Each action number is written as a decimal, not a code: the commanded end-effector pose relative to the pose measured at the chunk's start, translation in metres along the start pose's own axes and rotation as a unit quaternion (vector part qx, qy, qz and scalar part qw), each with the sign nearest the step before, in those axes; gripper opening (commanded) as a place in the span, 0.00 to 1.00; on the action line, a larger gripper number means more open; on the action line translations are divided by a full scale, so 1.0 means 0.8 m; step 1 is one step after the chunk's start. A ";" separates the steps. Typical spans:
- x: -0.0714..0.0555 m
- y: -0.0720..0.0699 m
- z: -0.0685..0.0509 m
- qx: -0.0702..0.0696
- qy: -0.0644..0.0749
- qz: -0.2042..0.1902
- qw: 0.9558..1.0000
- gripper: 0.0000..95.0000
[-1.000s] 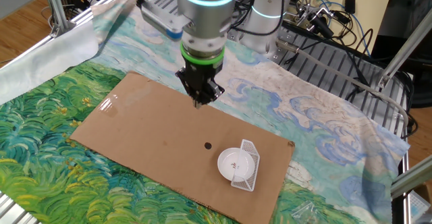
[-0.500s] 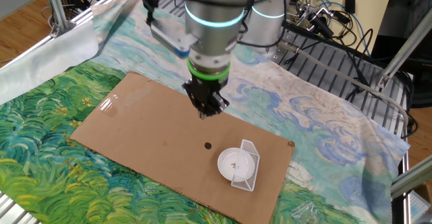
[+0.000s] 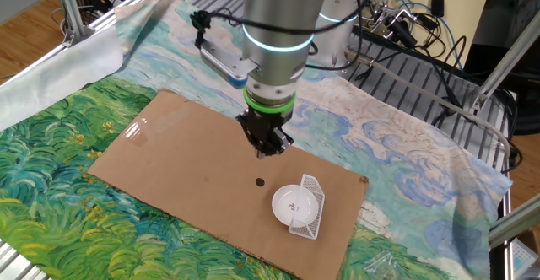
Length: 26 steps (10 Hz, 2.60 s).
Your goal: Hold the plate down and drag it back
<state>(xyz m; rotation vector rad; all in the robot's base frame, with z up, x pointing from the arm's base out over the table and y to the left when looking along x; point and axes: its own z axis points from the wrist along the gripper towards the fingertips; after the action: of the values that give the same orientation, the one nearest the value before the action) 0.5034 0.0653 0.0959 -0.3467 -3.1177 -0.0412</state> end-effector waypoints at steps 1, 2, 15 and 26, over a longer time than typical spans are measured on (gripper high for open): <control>0.000 0.000 0.001 0.002 0.000 0.009 1.000 0.00; 0.001 0.000 0.001 0.002 0.001 0.013 1.000 0.00; 0.004 0.009 -0.004 0.003 0.008 0.056 0.998 0.00; 0.009 0.019 0.041 0.001 0.005 0.056 0.998 0.00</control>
<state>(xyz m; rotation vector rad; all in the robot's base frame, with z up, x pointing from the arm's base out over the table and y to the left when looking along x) 0.5001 0.0817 0.0623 -0.5247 -3.0843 -0.0356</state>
